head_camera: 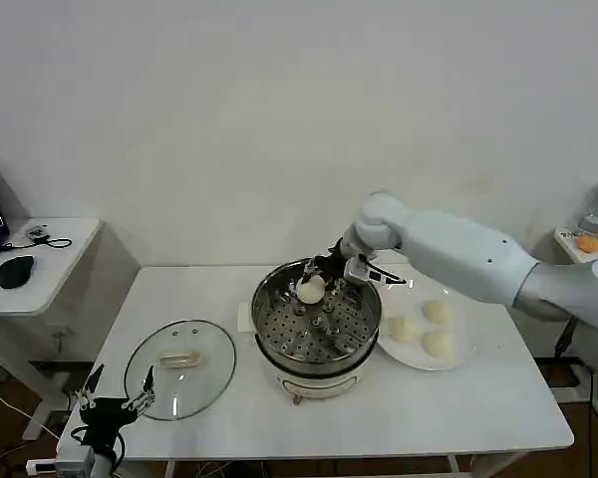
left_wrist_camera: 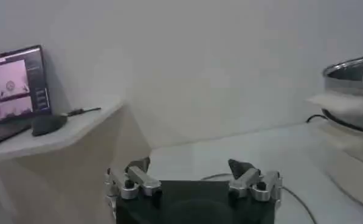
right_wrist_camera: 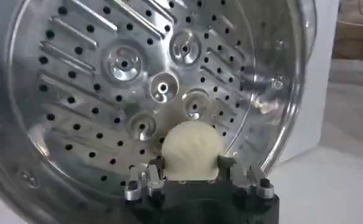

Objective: Take steamed baozi put them in steamer then cover it.

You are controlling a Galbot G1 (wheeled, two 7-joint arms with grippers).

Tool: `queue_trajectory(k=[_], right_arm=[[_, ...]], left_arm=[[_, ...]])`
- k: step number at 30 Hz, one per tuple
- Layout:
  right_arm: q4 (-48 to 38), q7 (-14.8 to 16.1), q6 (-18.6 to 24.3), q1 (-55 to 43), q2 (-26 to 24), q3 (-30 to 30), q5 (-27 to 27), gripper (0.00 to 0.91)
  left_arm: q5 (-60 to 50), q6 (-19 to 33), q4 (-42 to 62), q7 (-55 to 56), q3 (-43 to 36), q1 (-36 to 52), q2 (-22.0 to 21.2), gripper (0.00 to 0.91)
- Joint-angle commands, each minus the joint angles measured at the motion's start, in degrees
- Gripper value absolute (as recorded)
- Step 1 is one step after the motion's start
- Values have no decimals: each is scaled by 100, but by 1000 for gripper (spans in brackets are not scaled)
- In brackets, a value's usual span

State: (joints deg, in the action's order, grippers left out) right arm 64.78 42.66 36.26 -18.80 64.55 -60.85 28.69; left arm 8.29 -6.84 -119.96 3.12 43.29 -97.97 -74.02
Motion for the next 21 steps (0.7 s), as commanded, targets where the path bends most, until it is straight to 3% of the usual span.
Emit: queue_trajectory(k=[1,2,10,14,16,18,21], right_arm=[[-535,-245,305,190,319,207,608,867],[-552,-261,307,197,335,208,604,907],[-432,-363,339,215,364,216,560,907],[49,-106,11,-133,107,22,161,907],[607,324,-507,-621,-289,-276,-1134,907],[1117,552,-1064,-1125,-676,-554,-1878,907],[1594,810,-1749,-1706,-1191,-841,-2448,907]], left_arm=[[5,2,-26,4,5,24,-9,907],[5,1,-38,8,3,27,-16,907],[2,0,-92,13,-20,17,-35,907],[1,-8,-133,11,-50,23,-36,907],[1,-16,-157,11,-87,32,-27,907],[1,-24,-167,12,-131,53,-23,907],[-5,-42,-185,14,-227,96,-12,907]])
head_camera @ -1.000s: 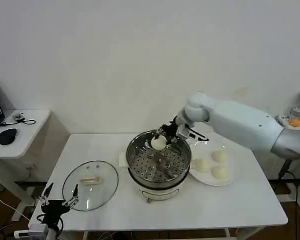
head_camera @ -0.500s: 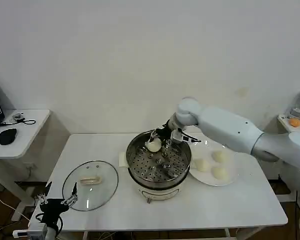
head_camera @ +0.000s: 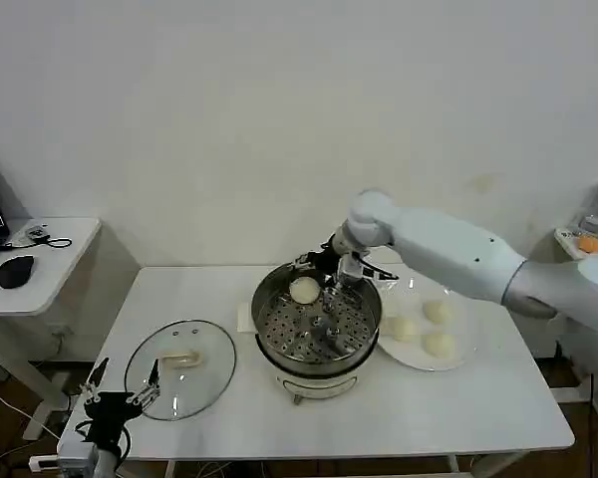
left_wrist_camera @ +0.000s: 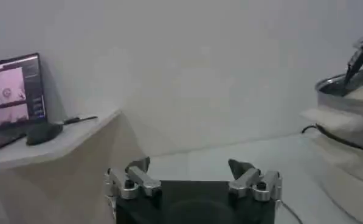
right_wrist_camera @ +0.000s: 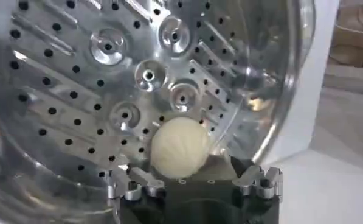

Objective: Take steamed baozi put them in steamer then cover it.

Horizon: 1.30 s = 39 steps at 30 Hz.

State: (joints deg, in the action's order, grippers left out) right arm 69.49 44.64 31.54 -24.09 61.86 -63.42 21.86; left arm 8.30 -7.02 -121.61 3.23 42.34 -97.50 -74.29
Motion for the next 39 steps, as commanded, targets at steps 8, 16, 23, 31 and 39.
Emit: queue_trajectory(k=[8,16,23,31,39], right_arm=[[1573,715,-2971,-1782,-2053,-1053,-2695,907],[1726,567,-3948,-752,-3153,-606,-2450,907],[1557,654,-4024,367,-3426,-90,-2440,907],[972,1347,-3276,1333,-2926,642,-2032,907],[103,1223,-3371,1862,-2003,1024,-1792,907]], left_arm=[[-11,-188,-254,-40,-289,69,345,907],[-8,-259,-244,-35,-420,283,534,907],[-16,-244,-242,-42,-411,327,602,907],[-24,-210,-267,-61,-251,234,591,907],[-44,-232,-298,-56,-145,183,586,907]])
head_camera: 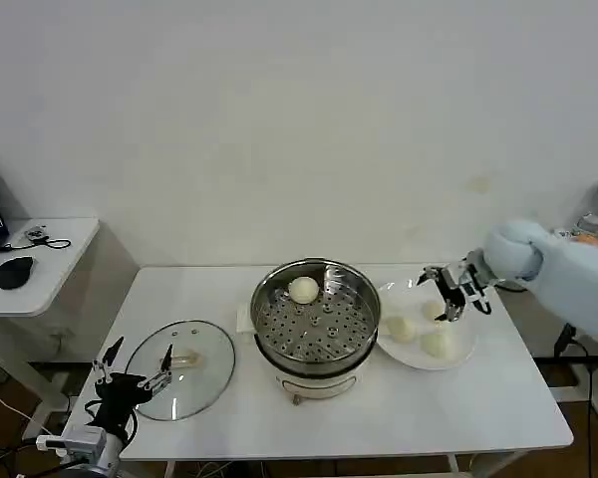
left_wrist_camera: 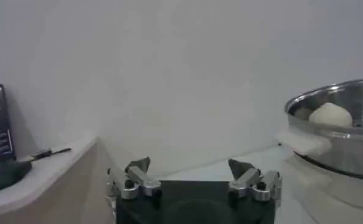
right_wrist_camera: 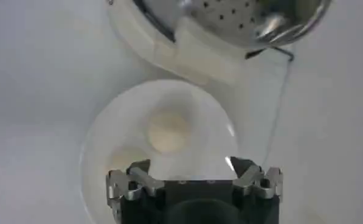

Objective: Take steamed baozi put them in steamer then cover it.

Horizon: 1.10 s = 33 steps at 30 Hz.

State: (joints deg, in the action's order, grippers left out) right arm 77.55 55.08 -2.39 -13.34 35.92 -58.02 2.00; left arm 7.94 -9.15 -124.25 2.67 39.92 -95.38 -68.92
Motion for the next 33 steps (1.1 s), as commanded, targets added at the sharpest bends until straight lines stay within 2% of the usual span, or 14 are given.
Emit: queue_trajectory(k=[1,8,18,23,33], right_arm=[[-822,180,27,804,696,493,238,907],[-1387,154,-44,993,1214,474,404,907],[-2048,104,-73,1217,1562,639,795,907],[-2236,84,-70,1295,1702,707,983,836],[-2414,-24,-71,1304,1882,796,1012,685]], left_arm=[[-9,-20,-37,-2,116,-43,54,907],[3,-16,-5,-3,219,-101,88,907],[23,-10,-61,-11,338,-178,100,907],[21,-8,-76,-6,352,-181,87,907],[0,5,-130,-6,345,-211,26,907]])
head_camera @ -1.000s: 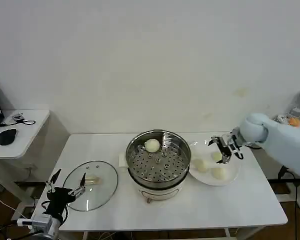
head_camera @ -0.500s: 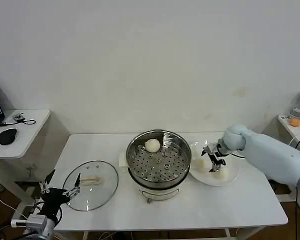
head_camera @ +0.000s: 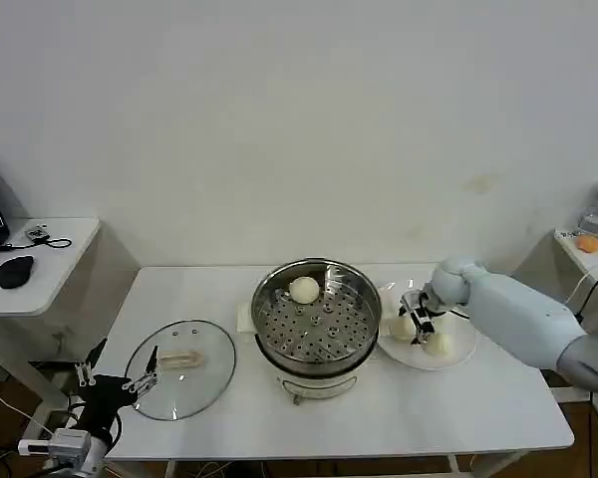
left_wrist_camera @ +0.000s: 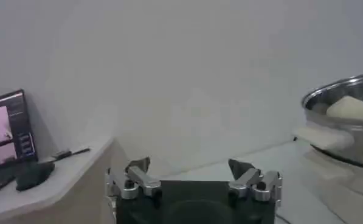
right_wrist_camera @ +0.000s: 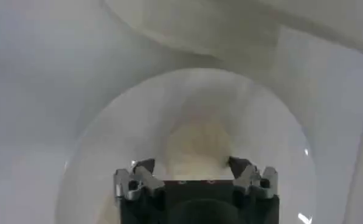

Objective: Take steamed baozi put them in steamer then cover it.

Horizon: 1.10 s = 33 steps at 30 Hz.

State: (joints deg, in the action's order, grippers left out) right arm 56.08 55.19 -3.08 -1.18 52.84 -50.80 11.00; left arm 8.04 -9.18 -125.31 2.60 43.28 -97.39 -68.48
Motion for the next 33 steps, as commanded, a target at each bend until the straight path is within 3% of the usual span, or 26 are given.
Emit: queue_trajectory(k=[1,10,24,30,33], right_arm=[[-267,-18,10,88,193,81,118,675],[-27,10,-23,23,29,144,81,645],[1230,111,-156,-952,-1066,-13,-448,645],[1955,78,-390,-1903,-1567,-477,-832,645],[2375,64,-517,-2657,-1692,-1012,-1093,645]], left_arm=[[-9,8,-29,1,10,-11,-18,907],[-21,13,-84,3,-6,-30,-57,907],[-79,8,-187,9,-118,17,-98,907],[-81,7,-172,9,-151,80,-56,907],[-69,0,-183,11,-149,124,-17,907]])
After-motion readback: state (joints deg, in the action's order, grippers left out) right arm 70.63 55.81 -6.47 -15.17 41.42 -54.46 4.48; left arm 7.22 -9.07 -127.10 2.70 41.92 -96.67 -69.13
